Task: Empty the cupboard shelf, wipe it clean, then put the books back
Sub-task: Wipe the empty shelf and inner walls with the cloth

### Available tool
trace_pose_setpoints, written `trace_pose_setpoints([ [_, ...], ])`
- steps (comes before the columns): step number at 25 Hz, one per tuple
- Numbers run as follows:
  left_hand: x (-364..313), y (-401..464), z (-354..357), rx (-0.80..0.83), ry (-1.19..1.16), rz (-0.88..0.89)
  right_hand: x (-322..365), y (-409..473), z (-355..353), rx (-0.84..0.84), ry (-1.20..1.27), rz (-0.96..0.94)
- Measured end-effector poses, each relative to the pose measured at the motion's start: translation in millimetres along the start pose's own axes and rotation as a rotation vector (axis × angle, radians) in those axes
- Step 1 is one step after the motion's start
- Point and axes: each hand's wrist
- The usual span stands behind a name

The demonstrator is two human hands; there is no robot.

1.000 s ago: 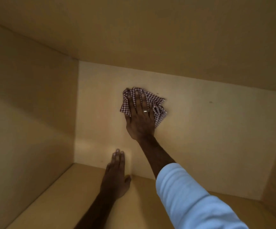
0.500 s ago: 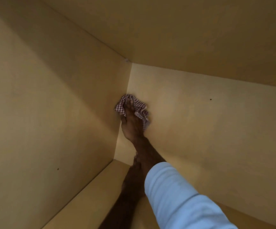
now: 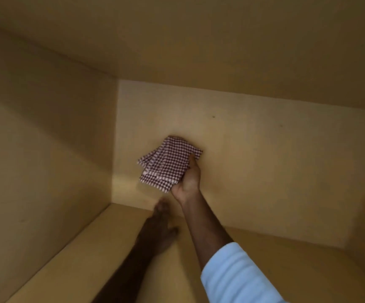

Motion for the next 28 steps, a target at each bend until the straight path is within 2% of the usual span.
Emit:
trace_pose_setpoints([
  [2,-12,11,22,0.076,-0.077,-0.037,49,-2,-31,0.025,0.036,-0.204],
  [5,-55,20,55,0.079,-0.203,0.025,148,-23,-93,-0.142,-0.166,-0.696],
  [8,-76,31,75,0.075,-0.158,0.075,237,-27,-162,-0.388,-0.776,-1.307],
  [10,-81,35,87,0.097,-0.097,0.081,299,-18,-212,-0.51,-1.193,-1.524],
  [11,-82,36,92,0.108,-0.061,0.083,322,-13,-234,-0.558,-1.366,-1.562],
  [13,-81,40,94,0.114,-0.029,0.075,344,-3,-269,-0.534,-1.578,-1.394],
  [15,-77,45,95,0.087,-0.053,0.064,335,10,-290,-0.514,-1.608,-1.172],
  [17,-78,46,95,0.066,-0.078,0.044,300,24,-297,-0.688,-1.569,-1.02],
  [19,-81,46,95,0.066,-0.041,0.03,256,29,-288,-0.753,-1.648,-1.066],
  [21,-82,48,94,0.113,-0.02,0.018,210,32,-284,-0.593,-1.925,-1.189],
  [23,-81,49,92,0.135,-0.075,0.014,168,36,-271,-0.355,-2.195,-1.184],
  [26,-72,46,84,0.133,-0.199,0.077,104,42,-231,-0.02,-2.428,-1.175],
  [28,-48,44,72,0.104,-0.131,0.069,68,46,-197,0.189,-2.481,-1.194],
])
Point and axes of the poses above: each hand's wrist, its own y-axis towards the middle knuckle, its own z-axis out of the palm, x = y × z, and after that the axes turned 9 degrees about -z, right-handed
